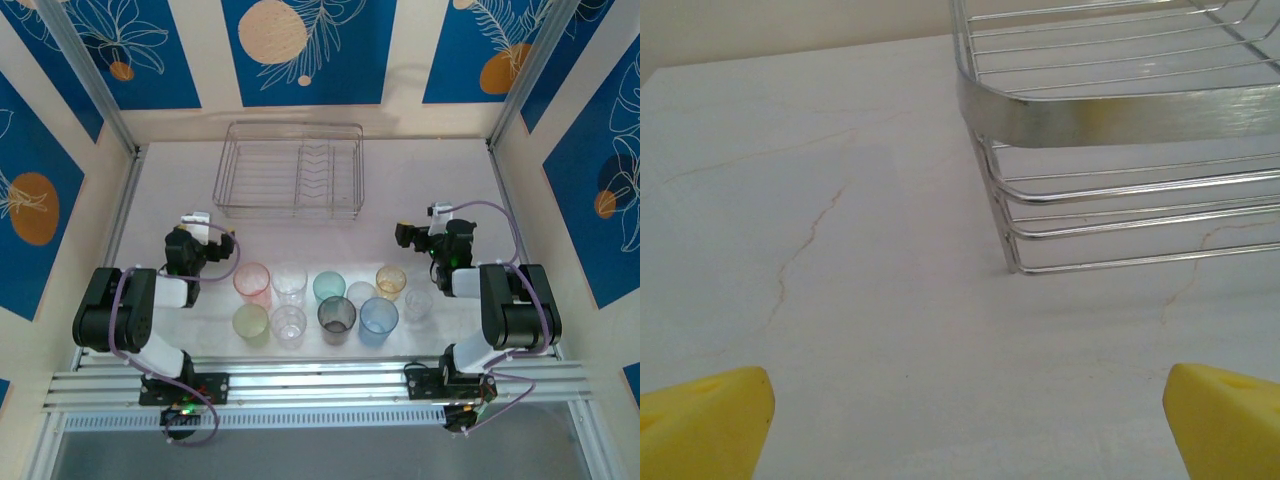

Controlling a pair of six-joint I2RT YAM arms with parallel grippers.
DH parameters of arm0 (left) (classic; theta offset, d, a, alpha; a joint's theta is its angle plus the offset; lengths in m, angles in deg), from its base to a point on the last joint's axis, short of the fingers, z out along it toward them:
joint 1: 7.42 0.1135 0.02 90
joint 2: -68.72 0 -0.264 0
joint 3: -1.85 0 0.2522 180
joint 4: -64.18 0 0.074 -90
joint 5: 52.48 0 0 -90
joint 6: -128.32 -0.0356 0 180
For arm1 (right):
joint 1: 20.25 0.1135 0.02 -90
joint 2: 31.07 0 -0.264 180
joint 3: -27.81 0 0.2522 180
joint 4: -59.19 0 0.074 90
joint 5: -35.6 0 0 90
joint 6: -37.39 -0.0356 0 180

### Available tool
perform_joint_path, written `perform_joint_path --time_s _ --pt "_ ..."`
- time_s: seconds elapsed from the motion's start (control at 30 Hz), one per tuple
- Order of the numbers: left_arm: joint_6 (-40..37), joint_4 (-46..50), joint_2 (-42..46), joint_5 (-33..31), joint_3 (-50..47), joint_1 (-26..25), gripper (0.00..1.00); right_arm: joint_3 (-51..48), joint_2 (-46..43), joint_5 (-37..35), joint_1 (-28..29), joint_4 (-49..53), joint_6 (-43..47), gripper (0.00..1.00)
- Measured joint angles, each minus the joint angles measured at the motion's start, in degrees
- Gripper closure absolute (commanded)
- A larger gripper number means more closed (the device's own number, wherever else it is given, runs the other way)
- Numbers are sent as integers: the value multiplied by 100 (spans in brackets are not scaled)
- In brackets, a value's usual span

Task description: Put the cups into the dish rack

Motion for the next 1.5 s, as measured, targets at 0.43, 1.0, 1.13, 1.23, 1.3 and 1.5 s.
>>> perform_joint_path --time_s 0.43,1.0,1.13,1.23,1.3,1.5 --pt "1565 3775 4402 -2221 719 -33 0 1276 -2376 -428 -944 3058 -1628 11" --pt "2065 7794 2590 -721 3853 -42 0 7538 1683 1665 7 8188 -2059 33" --pt "2063 8150 2319 -413 4282 -42 0 8282 2302 1556 470 8942 -1926 36" --pt "2044 8400 2162 -247 4470 -50 0 8824 2673 1370 772 9366 -1818 39" --pt "1996 8585 2050 -162 4562 -81 0 9117 2872 1202 951 9593 -1753 39" --pt "1779 9130 1882 63 4660 -192 0 9995 3576 658 1405 10194 -1587 43"
